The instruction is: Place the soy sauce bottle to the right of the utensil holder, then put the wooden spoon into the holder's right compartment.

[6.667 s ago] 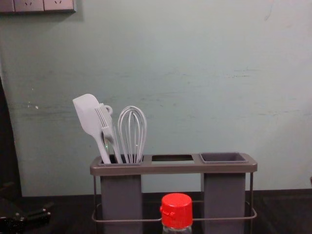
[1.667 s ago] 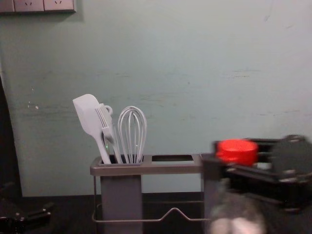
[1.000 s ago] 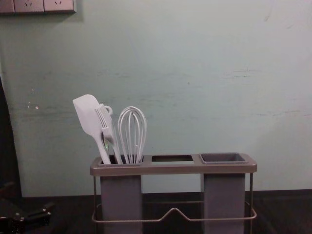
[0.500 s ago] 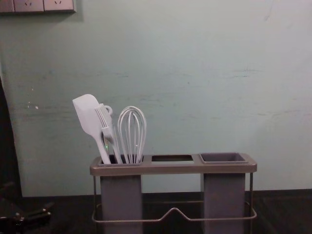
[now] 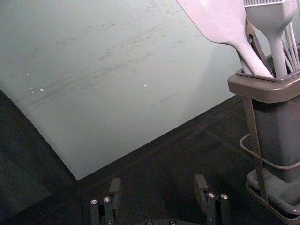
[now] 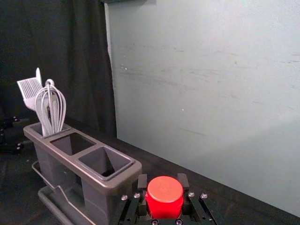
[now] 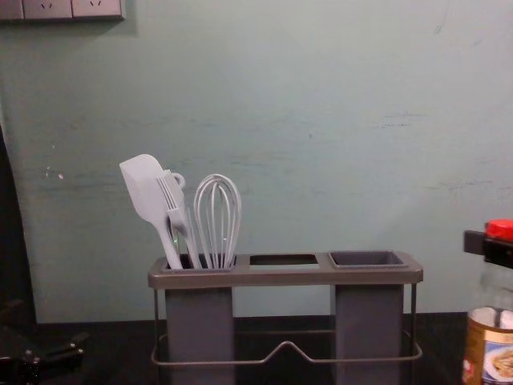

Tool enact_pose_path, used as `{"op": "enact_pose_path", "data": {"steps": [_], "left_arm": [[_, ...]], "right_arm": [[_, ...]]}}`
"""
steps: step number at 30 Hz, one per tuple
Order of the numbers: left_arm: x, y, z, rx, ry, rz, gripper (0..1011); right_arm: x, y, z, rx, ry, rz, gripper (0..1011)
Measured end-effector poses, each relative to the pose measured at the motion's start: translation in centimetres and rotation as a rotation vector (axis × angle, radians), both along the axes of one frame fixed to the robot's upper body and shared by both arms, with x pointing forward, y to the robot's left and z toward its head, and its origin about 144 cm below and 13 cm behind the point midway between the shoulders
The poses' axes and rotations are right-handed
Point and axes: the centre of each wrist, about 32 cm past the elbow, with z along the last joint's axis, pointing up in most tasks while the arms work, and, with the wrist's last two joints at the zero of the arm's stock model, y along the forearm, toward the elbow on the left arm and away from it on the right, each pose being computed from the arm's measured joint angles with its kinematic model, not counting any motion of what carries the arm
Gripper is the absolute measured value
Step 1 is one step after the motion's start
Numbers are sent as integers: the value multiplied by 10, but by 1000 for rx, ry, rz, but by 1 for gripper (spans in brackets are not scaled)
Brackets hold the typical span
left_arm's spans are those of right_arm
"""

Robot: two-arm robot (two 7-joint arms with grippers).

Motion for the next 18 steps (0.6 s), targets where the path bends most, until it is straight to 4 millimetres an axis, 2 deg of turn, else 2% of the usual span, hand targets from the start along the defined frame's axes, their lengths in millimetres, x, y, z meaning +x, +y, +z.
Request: {"op": "enact_pose_path", "data": {"steps": [18], "left_arm": [[0,0,0,0,0,0,1011]], "right_arm": [[17,14,-11,-16,29,-17,388]]}}
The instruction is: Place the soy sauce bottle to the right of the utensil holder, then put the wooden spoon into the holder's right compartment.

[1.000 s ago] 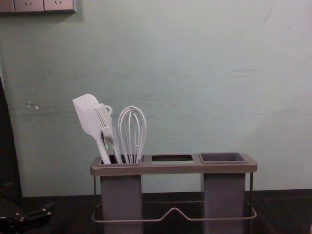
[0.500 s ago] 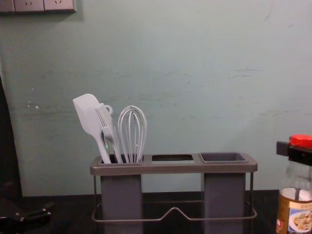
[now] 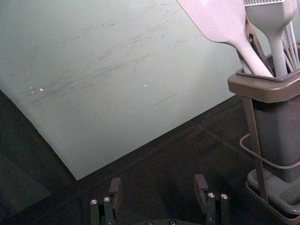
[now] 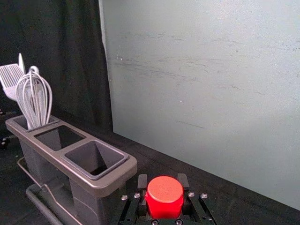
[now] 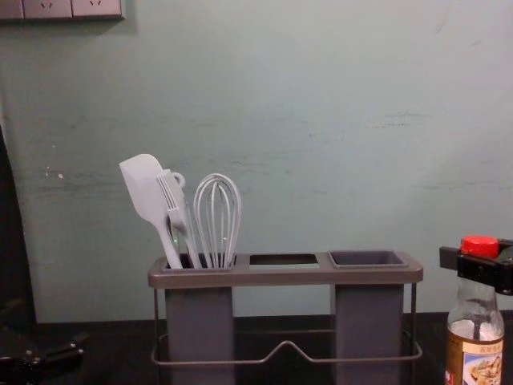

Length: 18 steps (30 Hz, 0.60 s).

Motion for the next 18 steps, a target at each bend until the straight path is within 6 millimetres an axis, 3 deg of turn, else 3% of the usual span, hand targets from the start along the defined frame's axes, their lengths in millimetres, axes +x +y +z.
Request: {"op": "enact_pose_path", "data": {"steps": [18], "left_arm": [[0,0,0,0,0,0,1011]], "right_arm": [[6,6,0,3,-1,5,388]]}}
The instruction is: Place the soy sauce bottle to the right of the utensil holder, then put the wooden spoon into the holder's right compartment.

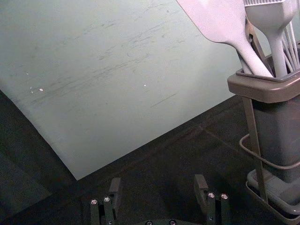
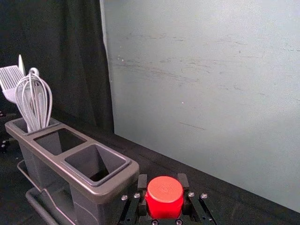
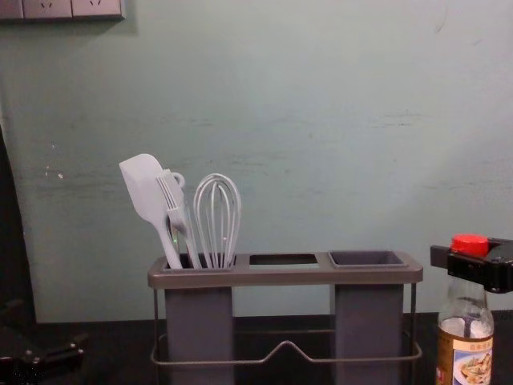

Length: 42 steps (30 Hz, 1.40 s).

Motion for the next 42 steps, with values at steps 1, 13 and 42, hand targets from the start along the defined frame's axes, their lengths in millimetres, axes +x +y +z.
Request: {"op": "enact_pose_path", "data": {"steps": [1,13,42], "left_arm": [[0,0,0,0,0,0,1011],[0,0,0,0,0,0,1012],[0,0,0,0,0,0,1011]], "right_arm": [[0,0,0,0,0,0,388],[4,2,-3,4,17,4,388],[3,1,-3,4,13,2,863]]}}
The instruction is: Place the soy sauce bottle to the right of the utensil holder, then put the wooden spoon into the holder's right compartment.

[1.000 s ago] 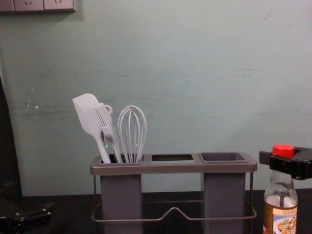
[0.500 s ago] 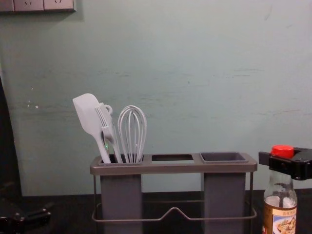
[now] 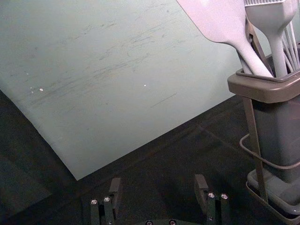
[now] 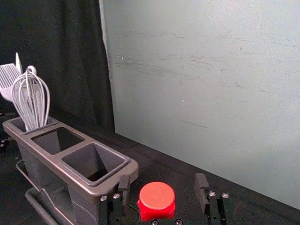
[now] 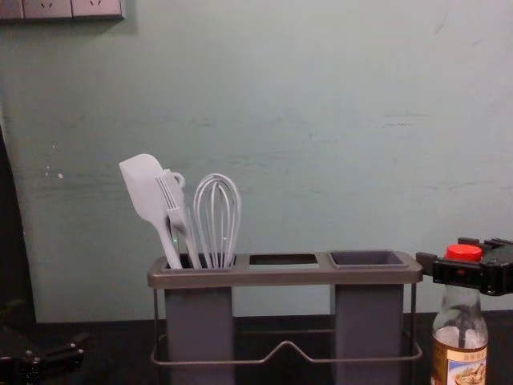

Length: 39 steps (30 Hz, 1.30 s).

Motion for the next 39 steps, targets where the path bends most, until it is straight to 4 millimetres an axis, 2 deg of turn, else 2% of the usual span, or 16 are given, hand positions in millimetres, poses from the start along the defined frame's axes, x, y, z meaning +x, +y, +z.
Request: {"op": "enact_pose_path", "data": {"steps": [3,6,26,39], "left_arm": [[0,0,0,0,0,0,1012],[0,0,0,0,0,0,1012],[0,0,0,0,0,0,1011],[0,0,0,0,0,0,1012]], "right_arm": [[0,0,0,0,0,0,958],[0,0,0,0,-1,-1,1000],[-25,-1,26,-6,-139,-4,1002],[-56,1,42,-14,-169,149,1002]]}}
